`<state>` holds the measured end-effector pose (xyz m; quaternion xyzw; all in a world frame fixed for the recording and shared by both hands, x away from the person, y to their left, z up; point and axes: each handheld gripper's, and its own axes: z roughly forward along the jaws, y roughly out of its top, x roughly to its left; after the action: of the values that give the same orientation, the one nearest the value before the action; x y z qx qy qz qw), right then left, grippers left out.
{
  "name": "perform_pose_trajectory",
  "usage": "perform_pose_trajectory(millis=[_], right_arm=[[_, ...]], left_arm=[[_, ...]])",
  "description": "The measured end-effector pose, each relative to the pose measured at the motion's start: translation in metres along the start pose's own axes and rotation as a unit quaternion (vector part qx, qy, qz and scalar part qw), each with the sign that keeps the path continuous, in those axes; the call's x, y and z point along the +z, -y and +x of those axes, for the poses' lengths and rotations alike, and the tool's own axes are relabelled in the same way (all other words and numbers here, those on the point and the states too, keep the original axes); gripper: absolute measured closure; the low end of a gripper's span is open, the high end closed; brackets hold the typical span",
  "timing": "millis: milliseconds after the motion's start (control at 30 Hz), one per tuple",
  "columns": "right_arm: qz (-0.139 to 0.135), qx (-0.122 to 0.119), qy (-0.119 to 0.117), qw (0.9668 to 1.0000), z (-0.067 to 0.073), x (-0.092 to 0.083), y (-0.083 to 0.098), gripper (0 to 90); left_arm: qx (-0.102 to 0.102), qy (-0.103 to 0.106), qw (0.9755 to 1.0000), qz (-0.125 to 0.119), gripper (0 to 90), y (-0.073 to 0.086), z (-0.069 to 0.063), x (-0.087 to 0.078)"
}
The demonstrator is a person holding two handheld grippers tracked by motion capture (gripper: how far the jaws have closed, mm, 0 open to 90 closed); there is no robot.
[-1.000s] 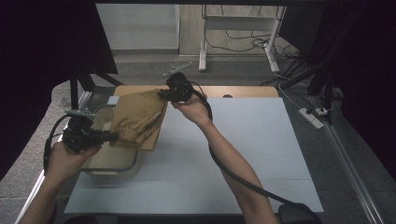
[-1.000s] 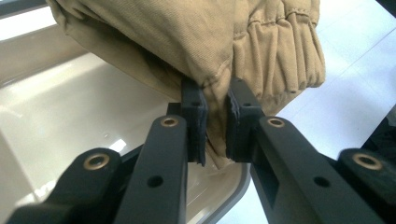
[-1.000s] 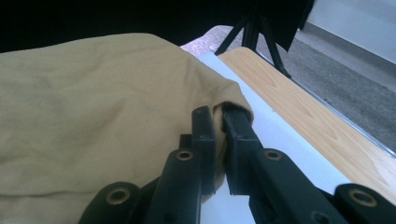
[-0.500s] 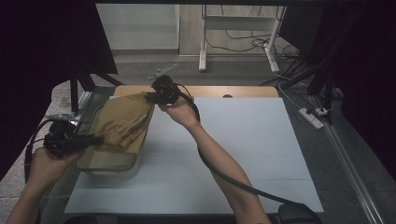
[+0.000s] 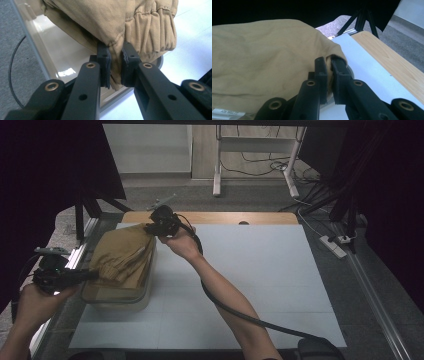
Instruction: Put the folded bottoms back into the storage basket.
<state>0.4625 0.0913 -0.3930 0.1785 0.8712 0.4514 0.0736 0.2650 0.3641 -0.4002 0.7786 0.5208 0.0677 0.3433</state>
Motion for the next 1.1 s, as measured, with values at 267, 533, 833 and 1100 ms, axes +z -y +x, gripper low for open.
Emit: perform_pose_trajectory(millis=[267, 533, 833, 1100], right_arm=[[0.005, -0.001, -0.005, 1.0000, 0.004, 0.015, 0.003, 84.2], [0.011, -0.002, -0.005, 0.9999, 0.005, 0.030, 0.012, 84.2], [0.031, -0.002, -0.009, 0.9995, 0.007, 0.044, 0.023, 84.1], [0.042, -0.009, -0.007, 0.9990, 0.010, 0.057, 0.032, 84.0]], left_arm=[[-0.008, -0.007, 0.9999, 0.009, 79.1, 0.009, 0.007, 0.005], [-0.015, -0.015, 0.9996, 0.019, 79.0, 0.019, 0.012, 0.017], [-0.020, -0.024, 0.9990, 0.031, 79.0, 0.031, 0.017, 0.032], [-0.025, -0.032, 0.9983, 0.042, 78.9, 0.040, 0.022, 0.043]])
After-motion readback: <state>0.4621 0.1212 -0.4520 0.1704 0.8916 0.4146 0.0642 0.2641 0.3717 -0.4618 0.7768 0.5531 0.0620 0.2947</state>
